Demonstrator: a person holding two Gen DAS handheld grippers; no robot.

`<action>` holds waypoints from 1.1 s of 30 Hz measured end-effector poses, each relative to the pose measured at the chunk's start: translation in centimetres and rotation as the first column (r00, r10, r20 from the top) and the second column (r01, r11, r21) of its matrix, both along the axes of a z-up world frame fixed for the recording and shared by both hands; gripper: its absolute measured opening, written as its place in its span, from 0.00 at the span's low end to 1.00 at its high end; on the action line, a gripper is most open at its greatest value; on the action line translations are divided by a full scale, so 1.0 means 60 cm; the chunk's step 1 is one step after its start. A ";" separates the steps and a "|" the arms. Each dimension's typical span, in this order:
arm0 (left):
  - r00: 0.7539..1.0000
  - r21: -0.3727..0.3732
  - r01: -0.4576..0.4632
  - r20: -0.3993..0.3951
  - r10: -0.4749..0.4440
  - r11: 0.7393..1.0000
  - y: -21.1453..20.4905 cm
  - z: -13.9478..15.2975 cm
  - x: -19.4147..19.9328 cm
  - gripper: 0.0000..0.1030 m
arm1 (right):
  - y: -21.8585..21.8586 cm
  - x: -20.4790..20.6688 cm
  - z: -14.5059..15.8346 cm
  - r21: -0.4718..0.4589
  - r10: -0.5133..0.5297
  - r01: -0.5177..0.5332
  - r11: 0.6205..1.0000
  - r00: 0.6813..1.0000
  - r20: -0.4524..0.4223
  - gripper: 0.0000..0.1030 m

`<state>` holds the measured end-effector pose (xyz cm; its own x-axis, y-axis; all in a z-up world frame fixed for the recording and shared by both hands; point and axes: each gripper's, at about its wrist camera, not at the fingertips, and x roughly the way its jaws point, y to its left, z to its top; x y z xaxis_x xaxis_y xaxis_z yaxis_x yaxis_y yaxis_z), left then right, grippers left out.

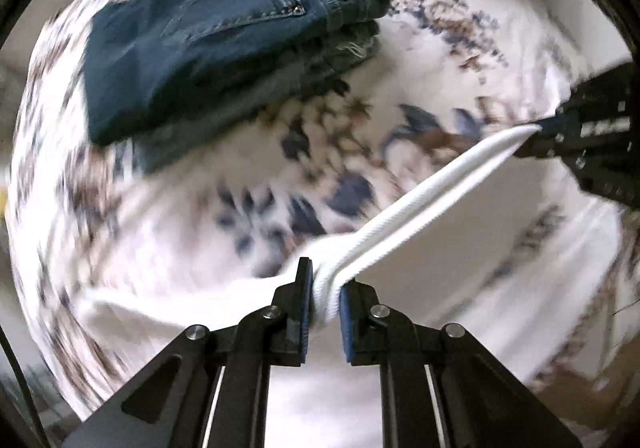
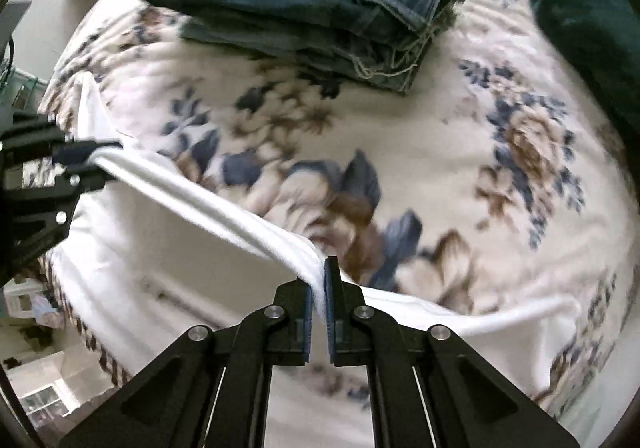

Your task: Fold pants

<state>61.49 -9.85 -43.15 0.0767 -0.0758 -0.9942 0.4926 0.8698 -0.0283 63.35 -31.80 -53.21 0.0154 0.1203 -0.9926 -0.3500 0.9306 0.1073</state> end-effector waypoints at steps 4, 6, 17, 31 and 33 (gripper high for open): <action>0.997 -0.040 -0.080 -0.022 0.079 0.996 0.013 -0.040 -0.153 0.10 | 0.057 -0.112 0.025 0.017 0.021 -0.022 1.000 1.000 0.010 0.06; 0.989 -0.044 -0.136 -0.067 0.133 0.990 0.012 -0.056 -0.225 0.10 | 0.072 -0.166 0.015 0.008 0.025 -0.025 1.000 1.000 0.005 0.06; 0.899 0.020 -0.345 -0.280 0.336 0.938 0.029 -0.216 -0.385 0.10 | 0.107 -0.365 -0.165 -0.078 0.119 -0.134 0.988 0.977 -0.175 0.06; 0.850 0.076 -0.485 -0.193 0.490 0.871 0.050 -0.169 -0.398 0.82 | 0.070 -0.393 -0.146 -0.111 -0.209 0.187 0.976 0.946 -0.246 0.92; 0.862 0.089 -0.480 -0.134 0.488 0.873 0.050 -0.145 -0.401 0.82 | 0.064 -0.399 -0.123 -0.134 -0.253 0.228 0.964 0.942 -0.219 0.92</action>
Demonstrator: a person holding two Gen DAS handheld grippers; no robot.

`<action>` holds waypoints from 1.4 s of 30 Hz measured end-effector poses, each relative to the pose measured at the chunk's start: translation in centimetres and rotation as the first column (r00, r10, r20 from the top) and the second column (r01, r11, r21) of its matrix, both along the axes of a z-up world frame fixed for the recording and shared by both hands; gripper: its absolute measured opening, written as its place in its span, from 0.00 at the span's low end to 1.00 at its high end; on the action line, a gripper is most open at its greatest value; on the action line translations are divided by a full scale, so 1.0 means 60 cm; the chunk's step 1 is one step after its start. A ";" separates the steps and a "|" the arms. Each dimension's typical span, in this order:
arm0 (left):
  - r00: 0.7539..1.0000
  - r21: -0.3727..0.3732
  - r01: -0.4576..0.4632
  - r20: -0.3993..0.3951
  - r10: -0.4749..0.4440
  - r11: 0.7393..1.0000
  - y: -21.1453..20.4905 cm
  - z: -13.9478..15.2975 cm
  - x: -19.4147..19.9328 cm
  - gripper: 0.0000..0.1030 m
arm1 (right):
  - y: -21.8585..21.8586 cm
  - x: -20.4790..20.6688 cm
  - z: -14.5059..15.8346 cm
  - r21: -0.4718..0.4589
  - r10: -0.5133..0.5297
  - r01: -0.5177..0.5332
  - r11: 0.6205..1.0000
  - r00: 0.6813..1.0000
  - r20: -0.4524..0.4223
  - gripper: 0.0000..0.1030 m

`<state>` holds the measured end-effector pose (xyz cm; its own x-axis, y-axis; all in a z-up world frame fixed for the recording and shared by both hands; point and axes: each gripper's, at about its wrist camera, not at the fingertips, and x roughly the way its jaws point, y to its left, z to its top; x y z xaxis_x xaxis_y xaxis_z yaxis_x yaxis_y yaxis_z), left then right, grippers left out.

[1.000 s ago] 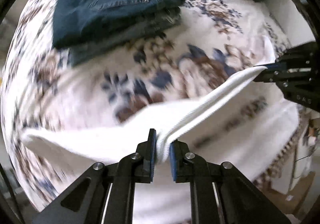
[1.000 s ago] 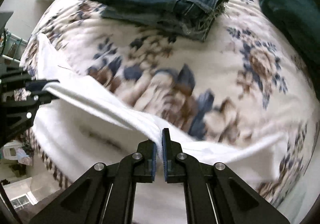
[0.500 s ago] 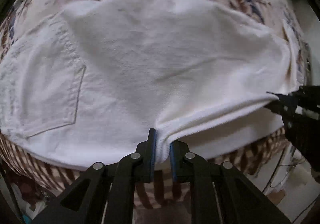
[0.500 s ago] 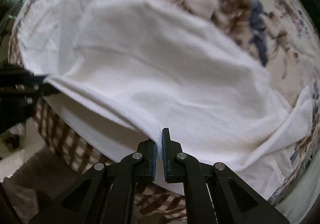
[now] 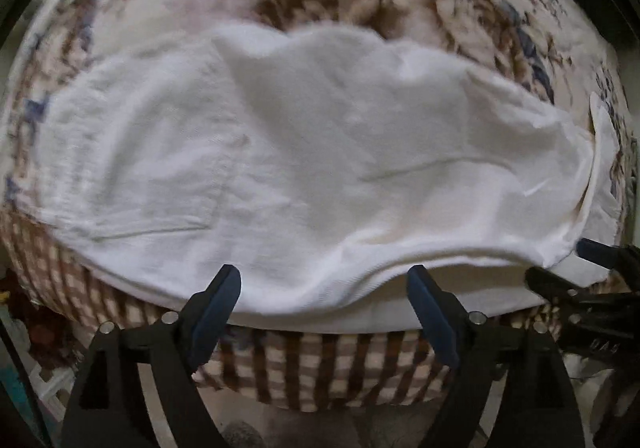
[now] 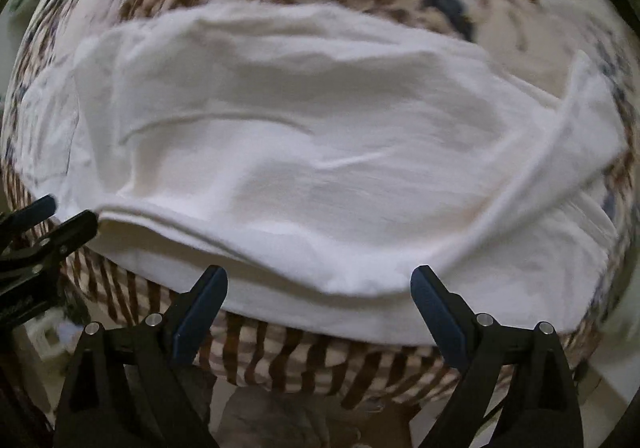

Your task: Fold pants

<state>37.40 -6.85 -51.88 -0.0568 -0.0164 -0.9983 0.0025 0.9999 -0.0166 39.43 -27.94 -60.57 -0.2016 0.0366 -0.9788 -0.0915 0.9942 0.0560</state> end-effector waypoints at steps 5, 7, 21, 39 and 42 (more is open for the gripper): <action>0.998 0.017 0.020 0.056 -0.021 1.000 -0.011 0.046 0.006 0.82 | -0.016 -0.001 0.053 -0.068 -0.083 0.087 0.994 0.995 0.064 0.92; 0.996 0.020 0.032 0.077 -0.034 0.999 -0.014 0.061 0.016 0.82 | -0.033 0.007 0.067 -0.089 -0.128 0.135 0.987 0.988 0.084 0.92; 0.985 0.120 0.063 0.155 -0.081 0.991 -0.103 0.041 0.056 0.82 | -0.378 0.155 -0.003 -0.072 -0.587 0.604 0.794 0.792 0.168 0.92; 0.985 0.099 0.091 0.137 -0.104 0.991 -0.236 0.028 0.038 0.82 | -0.545 0.005 -0.023 0.141 -0.805 0.793 0.593 0.577 0.140 0.07; 0.986 0.096 0.100 0.120 -0.111 0.990 -0.246 0.017 0.030 0.82 | -0.576 -0.057 -0.058 0.169 -0.844 0.829 0.533 0.536 0.036 0.07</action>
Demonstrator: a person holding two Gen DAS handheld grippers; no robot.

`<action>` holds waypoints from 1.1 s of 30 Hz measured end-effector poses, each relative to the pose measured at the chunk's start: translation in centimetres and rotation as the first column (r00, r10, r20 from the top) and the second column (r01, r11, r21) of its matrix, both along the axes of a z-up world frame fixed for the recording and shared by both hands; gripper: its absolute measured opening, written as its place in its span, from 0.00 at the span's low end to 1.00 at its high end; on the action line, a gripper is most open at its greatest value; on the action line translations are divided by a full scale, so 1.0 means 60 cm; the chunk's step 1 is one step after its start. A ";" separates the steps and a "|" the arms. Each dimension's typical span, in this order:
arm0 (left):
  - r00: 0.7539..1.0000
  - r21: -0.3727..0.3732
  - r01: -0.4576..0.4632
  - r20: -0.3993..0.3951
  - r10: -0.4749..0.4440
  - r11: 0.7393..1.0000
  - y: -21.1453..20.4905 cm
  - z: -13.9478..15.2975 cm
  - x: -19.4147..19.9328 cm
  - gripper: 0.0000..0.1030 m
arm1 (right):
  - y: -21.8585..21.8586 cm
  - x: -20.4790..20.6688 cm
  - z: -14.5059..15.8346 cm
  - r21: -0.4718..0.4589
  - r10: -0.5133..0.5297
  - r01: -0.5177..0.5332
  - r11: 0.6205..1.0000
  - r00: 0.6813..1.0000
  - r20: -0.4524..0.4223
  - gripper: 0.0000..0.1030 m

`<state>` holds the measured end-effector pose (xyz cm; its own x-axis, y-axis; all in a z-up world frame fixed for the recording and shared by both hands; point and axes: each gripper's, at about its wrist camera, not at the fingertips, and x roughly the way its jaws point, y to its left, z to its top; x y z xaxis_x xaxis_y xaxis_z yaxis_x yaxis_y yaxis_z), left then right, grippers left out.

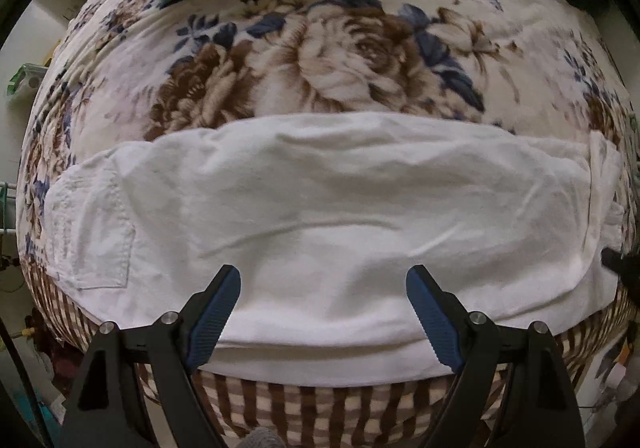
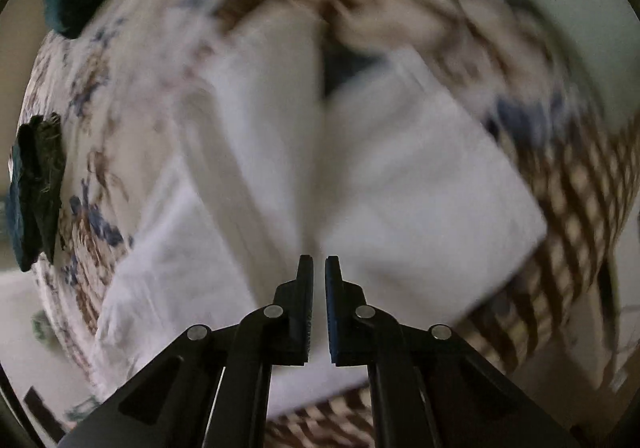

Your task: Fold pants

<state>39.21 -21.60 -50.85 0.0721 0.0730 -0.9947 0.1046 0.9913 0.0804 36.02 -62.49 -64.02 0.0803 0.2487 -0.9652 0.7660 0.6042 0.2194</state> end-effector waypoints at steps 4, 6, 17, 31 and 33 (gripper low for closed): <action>1.000 0.006 0.008 -0.009 -0.008 1.000 -0.008 -0.011 -0.004 0.82 | -0.021 -0.033 0.002 0.052 -0.090 0.086 0.995 0.992 0.086 0.38; 1.000 0.024 0.021 0.004 -0.021 0.999 -0.013 -0.013 -0.004 0.82 | -0.023 -0.026 0.024 0.013 -0.080 0.079 0.997 0.984 0.158 0.59; 0.999 0.049 0.047 0.011 -0.047 0.998 -0.025 -0.024 -0.003 0.82 | 0.081 0.091 -0.001 -0.226 0.296 -0.284 0.932 0.955 0.017 0.09; 0.999 0.004 0.002 -0.042 -0.001 1.000 -0.003 -0.031 -0.029 0.82 | -0.055 -0.158 -0.049 0.133 -0.267 0.256 0.957 0.961 0.068 0.10; 0.999 0.007 0.005 -0.034 -0.005 1.000 -0.002 -0.032 -0.031 0.82 | -0.051 -0.154 -0.047 0.122 -0.282 0.269 0.955 0.954 0.105 0.18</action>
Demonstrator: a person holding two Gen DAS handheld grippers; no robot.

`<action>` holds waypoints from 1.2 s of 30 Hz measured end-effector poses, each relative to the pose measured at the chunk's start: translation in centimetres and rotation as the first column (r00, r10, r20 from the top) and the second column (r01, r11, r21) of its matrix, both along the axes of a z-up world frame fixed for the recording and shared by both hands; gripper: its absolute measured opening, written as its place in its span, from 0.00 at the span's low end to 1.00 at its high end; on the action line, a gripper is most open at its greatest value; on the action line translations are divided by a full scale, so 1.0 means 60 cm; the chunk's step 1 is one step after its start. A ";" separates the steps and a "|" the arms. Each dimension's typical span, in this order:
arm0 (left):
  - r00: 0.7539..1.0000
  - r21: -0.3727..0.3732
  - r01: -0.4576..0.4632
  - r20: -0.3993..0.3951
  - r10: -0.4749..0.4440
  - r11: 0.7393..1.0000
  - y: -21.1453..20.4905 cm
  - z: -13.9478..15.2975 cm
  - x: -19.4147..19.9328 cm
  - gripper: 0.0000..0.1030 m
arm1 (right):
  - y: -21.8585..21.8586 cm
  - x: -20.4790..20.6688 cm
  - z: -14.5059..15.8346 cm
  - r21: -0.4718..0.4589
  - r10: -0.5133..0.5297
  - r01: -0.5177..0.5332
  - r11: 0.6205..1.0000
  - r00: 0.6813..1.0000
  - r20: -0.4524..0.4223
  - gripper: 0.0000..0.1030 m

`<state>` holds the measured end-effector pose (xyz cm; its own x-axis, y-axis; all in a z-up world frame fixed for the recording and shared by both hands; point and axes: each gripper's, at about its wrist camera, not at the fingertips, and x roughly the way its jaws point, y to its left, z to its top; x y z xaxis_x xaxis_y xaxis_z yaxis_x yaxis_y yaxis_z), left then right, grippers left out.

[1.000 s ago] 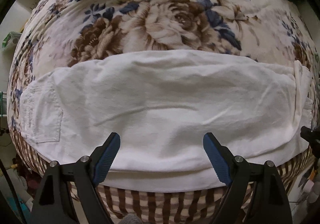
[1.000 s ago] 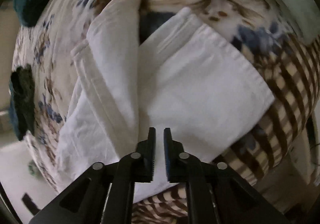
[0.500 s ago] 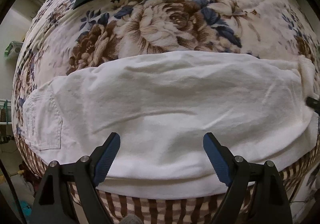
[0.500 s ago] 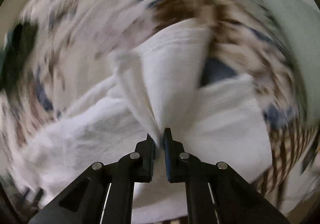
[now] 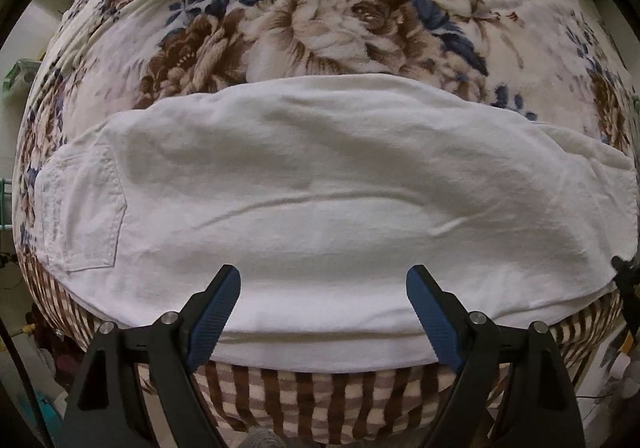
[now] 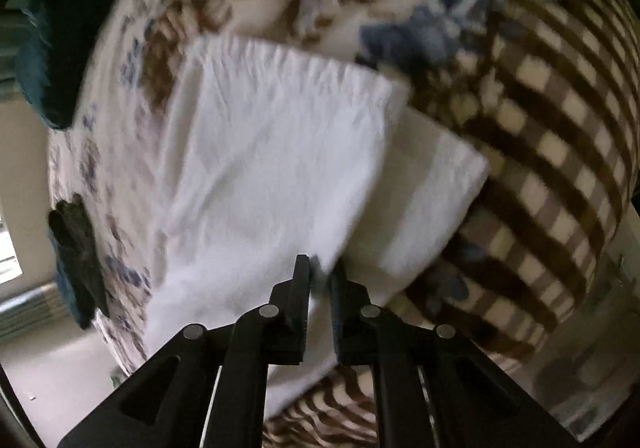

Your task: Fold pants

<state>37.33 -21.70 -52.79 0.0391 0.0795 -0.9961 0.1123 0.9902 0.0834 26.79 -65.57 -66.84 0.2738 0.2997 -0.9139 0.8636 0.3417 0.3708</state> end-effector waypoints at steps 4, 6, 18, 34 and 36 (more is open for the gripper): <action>1.000 0.006 0.004 0.007 -0.004 1.000 0.000 -0.010 -0.009 0.82 | -0.009 0.001 -0.020 -0.006 -0.010 0.010 1.000 1.000 0.012 0.22; 1.000 0.006 0.000 -0.001 0.000 1.000 0.001 -0.013 -0.013 0.82 | -0.017 0.000 -0.016 -0.005 -0.026 0.026 1.000 0.999 0.029 0.04; 1.000 0.031 -0.019 0.009 0.019 0.999 0.086 -0.003 -0.049 0.82 | 0.007 0.002 0.034 -0.002 0.079 -0.079 0.997 0.996 -0.043 0.35; 0.860 -0.361 -0.508 -0.259 0.440 0.782 0.302 -0.091 -0.060 0.81 | 0.343 0.052 -0.061 0.266 0.045 -0.052 0.963 0.998 0.033 0.50; 0.794 -0.387 -0.608 -0.306 0.525 0.694 0.328 -0.110 -0.062 0.78 | 0.354 0.066 -0.069 0.262 0.039 -0.043 0.964 0.999 0.020 0.48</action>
